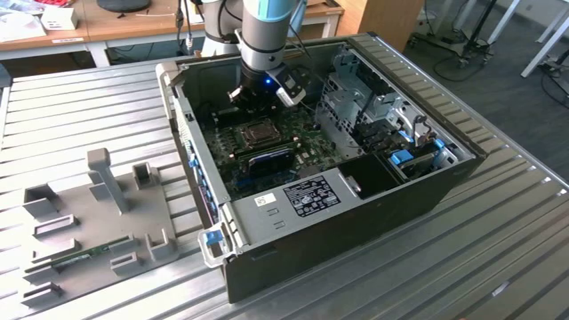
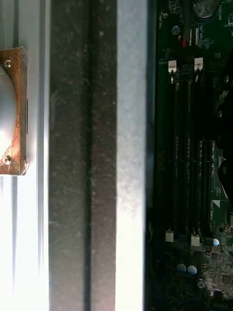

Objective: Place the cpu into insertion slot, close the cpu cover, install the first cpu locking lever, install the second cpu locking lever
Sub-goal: 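Install the first cpu locking lever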

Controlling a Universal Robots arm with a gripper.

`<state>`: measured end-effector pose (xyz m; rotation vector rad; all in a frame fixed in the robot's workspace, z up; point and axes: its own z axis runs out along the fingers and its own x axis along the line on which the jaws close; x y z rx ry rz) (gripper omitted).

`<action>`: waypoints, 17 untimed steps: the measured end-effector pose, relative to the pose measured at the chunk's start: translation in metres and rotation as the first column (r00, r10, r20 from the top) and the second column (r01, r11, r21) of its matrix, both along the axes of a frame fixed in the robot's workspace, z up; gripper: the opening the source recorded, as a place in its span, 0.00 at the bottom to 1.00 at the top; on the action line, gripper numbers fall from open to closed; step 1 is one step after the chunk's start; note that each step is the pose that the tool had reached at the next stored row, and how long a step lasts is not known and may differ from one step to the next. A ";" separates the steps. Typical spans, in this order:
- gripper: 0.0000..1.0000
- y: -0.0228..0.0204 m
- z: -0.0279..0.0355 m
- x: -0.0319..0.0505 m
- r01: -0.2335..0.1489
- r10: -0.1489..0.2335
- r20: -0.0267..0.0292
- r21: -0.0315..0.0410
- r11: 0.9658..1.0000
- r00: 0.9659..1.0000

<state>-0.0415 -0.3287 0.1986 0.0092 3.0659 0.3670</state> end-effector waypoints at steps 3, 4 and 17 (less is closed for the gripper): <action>0.10 -0.0002 -0.0001 0.0000 0.000 0.000 0.000 -0.001 1.000 1.000; 0.10 -0.0002 -0.0003 0.0000 0.000 0.000 0.000 0.000 1.000 1.000; 0.10 -0.0002 -0.0020 0.0003 0.022 -0.022 0.000 -0.002 1.000 1.000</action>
